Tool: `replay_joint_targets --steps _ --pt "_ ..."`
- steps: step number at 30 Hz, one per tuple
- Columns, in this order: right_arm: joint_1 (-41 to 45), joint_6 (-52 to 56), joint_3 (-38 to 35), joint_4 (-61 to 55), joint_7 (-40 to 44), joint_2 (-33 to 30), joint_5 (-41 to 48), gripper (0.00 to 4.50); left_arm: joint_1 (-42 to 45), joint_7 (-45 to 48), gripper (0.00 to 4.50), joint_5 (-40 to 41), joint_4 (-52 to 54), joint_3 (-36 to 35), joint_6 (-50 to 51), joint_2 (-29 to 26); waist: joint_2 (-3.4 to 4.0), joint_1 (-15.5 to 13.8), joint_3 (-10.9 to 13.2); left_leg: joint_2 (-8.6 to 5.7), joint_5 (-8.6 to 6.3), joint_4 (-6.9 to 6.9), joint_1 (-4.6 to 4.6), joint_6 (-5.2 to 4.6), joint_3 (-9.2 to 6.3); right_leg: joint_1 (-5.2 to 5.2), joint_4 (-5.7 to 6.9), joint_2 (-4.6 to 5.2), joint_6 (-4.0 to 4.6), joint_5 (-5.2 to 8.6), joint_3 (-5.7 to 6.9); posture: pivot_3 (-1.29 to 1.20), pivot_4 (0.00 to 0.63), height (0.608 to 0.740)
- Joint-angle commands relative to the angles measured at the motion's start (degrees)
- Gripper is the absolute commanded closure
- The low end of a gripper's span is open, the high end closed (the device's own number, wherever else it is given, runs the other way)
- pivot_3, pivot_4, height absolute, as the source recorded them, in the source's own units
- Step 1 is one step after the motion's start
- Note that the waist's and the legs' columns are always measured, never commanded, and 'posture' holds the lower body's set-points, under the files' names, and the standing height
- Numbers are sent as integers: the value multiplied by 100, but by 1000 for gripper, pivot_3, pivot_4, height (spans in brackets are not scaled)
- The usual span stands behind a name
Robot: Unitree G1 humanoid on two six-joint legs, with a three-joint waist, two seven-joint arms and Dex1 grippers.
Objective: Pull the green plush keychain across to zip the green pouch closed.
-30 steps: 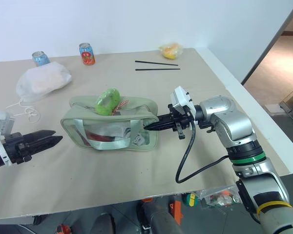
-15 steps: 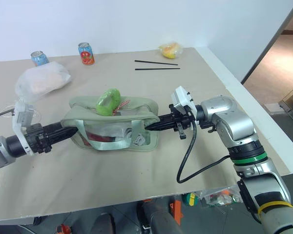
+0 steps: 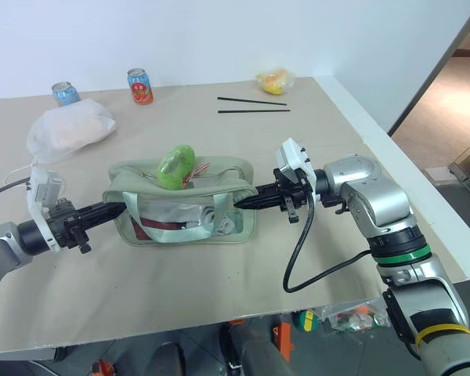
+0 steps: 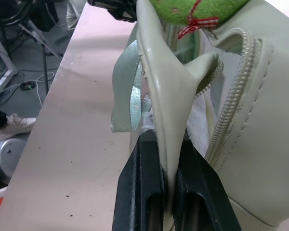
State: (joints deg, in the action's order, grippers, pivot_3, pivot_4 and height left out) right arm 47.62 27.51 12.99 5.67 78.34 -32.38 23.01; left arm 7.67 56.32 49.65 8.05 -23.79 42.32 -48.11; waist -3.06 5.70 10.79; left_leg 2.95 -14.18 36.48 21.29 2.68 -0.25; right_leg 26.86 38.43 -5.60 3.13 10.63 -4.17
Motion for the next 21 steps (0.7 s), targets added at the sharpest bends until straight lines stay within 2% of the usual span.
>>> replay_joint_targets --steps 1,5,6,9,12,15,17,21 --pt "0 482 -277 -348 104 -180 381 3126 39 -32 4500 -45 190 83 -27 26 0 -8 0 -1 0 1 0 0 0 0 2 0 0 0 0 0 150 740" --pt "-28 751 -616 -420 44 -413 645 1924 78 -29 4500 -22 209 99 7 19 0 -23 0 -3 0 3 0 0 -1 0 4 2 0 0 1 0 150 740" --pt "-12 786 -740 -399 20 -472 711 1455 80 -15 4500 -26 211 108 7 10 0 -25 0 -5 0 4 0 0 0 0 4 3 0 0 0 0 150 740" --pt "64 823 -1121 -321 -60 -588 919 416 77 5 4500 -17 231 114 25 -7 0 -25 0 -7 0 6 0 0 0 -1 4 5 -1 0 -1 0 150 740" --pt "358 858 -1518 -132 -220 -516 1166 416 100 14 4500 -9 252 134 49 -17 1 -20 0 -8 0 6 3 0 1 -2 5 4 -1 -1 -3 0 150 740" --pt "714 671 -1601 57 -411 -259 1197 416 133 43 4500 -43 257 195 37 -25 0 -11 0 -8 1 5 9 -2 2 -4 9 2 -2 -1 -4 0 150 740" --pt "976 497 -1464 219 -576 13 1041 416 174 42 4500 -63 239 234 34 -18 1 -12 0 -7 2 4 5 -3 -2 -14 10 0 -2 -1 0 0 150 740" --pt "1344 -280 -686 658 -636 539 211 416 265 56 4500 -111 201 293 13 -1 1 -7 0 -6 3 5 -11 -5 -6 -36 10 0 -1 -1 3 0 150 740"
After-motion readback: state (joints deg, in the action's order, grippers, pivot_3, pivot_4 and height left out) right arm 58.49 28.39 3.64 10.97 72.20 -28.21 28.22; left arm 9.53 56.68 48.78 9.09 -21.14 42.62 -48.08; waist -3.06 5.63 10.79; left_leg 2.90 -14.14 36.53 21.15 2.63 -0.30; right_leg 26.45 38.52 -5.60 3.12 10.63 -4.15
